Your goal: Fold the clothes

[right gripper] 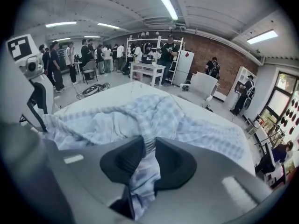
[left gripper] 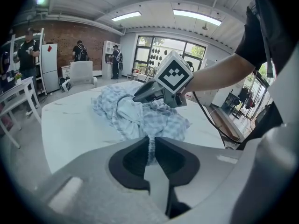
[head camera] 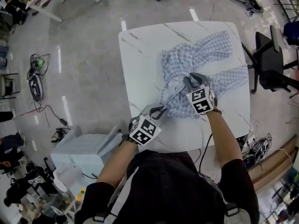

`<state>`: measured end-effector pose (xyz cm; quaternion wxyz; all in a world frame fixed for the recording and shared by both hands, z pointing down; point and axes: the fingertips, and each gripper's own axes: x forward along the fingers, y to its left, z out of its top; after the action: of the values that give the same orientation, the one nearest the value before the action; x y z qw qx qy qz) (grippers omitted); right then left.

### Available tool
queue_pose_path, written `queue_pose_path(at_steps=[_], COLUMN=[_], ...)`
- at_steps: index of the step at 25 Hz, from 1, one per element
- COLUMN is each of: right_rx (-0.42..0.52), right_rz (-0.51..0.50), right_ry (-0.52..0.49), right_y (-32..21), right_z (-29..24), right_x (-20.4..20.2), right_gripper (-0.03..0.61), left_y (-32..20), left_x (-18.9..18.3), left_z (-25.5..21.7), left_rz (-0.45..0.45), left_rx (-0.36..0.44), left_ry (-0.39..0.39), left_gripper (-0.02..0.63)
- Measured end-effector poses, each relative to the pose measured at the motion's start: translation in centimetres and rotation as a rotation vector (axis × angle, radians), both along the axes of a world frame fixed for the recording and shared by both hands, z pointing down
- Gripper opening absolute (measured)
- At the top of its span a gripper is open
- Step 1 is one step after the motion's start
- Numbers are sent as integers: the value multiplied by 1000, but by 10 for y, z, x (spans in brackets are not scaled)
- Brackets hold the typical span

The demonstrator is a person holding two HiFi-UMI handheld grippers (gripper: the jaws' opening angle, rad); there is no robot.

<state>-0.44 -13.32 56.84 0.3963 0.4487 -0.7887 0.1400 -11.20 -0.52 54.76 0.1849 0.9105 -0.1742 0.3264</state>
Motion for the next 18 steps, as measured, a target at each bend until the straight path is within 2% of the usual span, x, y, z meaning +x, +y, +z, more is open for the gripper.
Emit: queue_pose_path(at_steps=[7, 9, 13, 18], right_rx=[61, 88, 111, 124], right_rz=[-10, -19, -52, -133], right_ry=[-5, -14, -50, -40], right_y=[-7, -13, -18, -16], right_z=[-28, -42, -67, -83], right_x=[-7, -14, -39, -84], right_gripper=[69, 41, 25, 25], left_y=[0, 2, 13, 25], left_x=[-6, -8, -17, -41], left_z=[-8, -12, -21, -26], left_rz=[2, 3, -7, -44], left_rx=[19, 19, 20, 20], left_ry=[-3, 7, 26, 37], left_gripper=[37, 37, 35, 35])
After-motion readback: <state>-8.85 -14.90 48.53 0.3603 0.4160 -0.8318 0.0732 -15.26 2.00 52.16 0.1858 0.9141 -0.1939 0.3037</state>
